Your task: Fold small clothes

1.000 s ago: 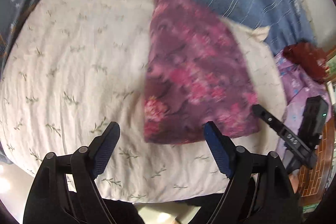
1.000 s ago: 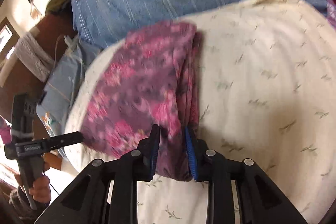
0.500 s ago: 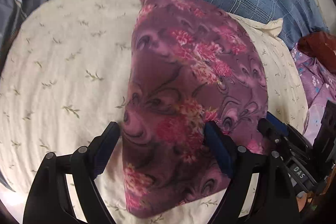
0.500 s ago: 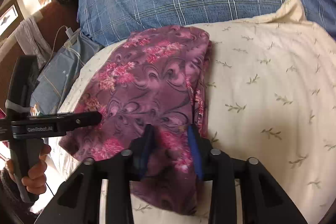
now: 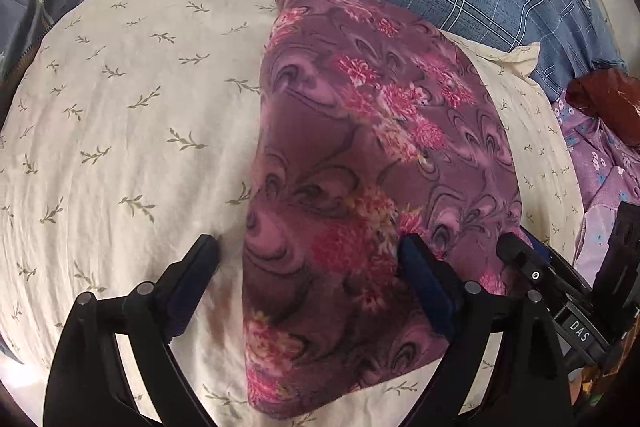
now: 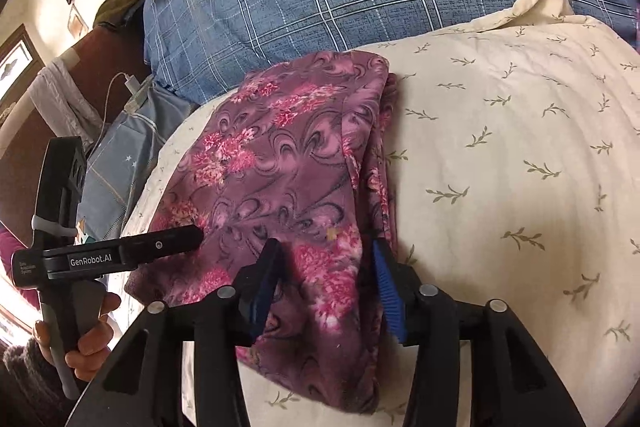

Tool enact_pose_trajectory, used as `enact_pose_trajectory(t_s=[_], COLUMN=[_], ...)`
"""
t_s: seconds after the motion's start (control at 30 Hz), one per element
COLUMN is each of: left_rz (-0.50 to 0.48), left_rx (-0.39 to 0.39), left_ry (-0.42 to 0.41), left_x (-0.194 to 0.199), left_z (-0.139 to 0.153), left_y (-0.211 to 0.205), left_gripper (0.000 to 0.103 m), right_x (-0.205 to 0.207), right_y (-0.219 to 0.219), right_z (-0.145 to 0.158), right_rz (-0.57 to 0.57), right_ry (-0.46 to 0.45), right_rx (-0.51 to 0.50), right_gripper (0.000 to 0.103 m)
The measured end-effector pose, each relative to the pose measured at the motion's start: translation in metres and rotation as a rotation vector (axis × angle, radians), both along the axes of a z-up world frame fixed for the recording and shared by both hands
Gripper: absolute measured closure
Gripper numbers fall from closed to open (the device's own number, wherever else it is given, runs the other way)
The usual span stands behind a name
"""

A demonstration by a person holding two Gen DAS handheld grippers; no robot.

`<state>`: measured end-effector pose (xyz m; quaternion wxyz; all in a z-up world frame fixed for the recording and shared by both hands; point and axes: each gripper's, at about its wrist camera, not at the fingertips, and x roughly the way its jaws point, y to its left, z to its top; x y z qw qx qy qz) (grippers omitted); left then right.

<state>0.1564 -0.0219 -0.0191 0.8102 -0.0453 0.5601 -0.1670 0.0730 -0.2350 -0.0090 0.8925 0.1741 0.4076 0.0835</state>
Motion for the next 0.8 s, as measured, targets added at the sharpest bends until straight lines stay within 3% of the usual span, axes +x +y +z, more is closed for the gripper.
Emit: enact_pose_trajectory(t_s=[0.03,0.07,0.13,0.47,0.6,0.7,0.8], left_rz=[-0.001,0.0,0.0,0.033,0.053,0.041,0.01], left_rx=[0.009,0.022,0.051,0.287,0.348,0.463,0.462], left_ry=[0.001,-0.001,-0.018,-0.135,-0.202,-0.285,-0.3], left_x=[-0.003,-0.006,-0.017,-0.062,-0.079,-0.091,-0.104], left_z=[0.001,0.003,0.008,0.026,0.037,0.042,0.042], left_y=[0.002,0.004,0.013,0.039,0.045,0.041,0.039], left_gripper=[0.01,0.01,0.01,0.01,0.01,0.01,0.01], right_x=[-0.002,-0.005,-0.013,-0.072,-0.087,-0.095,-0.1], right_y=[0.001,0.002,0.0,-0.042,-0.036,-0.025,-0.014], right_z=[0.001,0.003,0.002,0.014,0.029,0.036,0.04], right_rz=[-0.002,-0.019,-0.063,-0.194,-0.18,-0.138,-0.112], right_ry=[0.007,0.023,0.067,0.109,0.076,0.059,0.063], right_rx=[-0.016,-0.055,-0.131,-0.155,-0.19,-0.237,-0.302], right_gripper=[0.044,0.022,0.01,0.01,0.006,0.003,0.001])
